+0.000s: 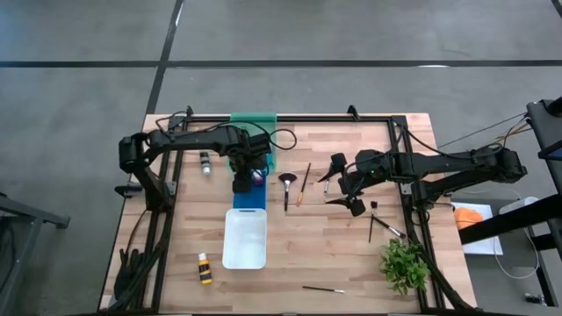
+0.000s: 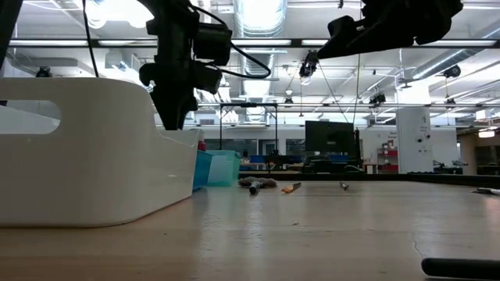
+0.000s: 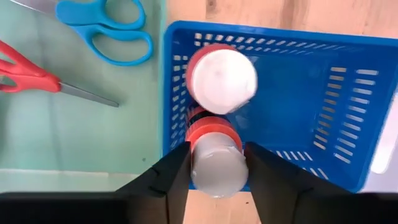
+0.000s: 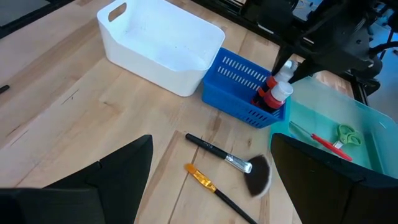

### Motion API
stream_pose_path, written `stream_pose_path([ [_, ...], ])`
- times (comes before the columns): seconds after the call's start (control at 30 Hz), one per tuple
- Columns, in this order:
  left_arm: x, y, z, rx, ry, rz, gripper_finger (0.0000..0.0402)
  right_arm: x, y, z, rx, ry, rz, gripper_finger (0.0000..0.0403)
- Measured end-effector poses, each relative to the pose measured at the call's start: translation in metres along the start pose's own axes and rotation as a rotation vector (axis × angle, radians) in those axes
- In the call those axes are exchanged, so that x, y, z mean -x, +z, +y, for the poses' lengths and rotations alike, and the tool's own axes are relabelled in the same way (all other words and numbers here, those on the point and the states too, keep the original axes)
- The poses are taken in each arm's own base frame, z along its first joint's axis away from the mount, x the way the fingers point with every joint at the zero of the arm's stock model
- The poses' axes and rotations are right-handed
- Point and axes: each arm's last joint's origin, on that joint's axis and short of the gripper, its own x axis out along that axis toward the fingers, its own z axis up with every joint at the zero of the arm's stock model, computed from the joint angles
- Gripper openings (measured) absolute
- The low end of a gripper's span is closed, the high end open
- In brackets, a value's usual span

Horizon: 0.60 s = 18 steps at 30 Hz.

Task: Pick & Place Paint Supplies
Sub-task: Put the orange paint bottle into the blue bin

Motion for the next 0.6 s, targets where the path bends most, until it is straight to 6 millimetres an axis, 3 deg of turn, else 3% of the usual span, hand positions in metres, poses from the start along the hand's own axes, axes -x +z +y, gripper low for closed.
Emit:
stream_pose_path([
  [0.37, 0.002, 0.000, 0.000, -0.052, 0.021, -0.004, 0.0183, 0.000, -0.001, 0.000, 0.000, 0.004, 0.008, 0.0325],
  [0.6, 0.020, 0.001, 0.002, -0.071, 0.121, -0.028, 0.0184, 0.000, -0.001, 0.001, 0.000, 0.004, 0.010, 0.0325],
])
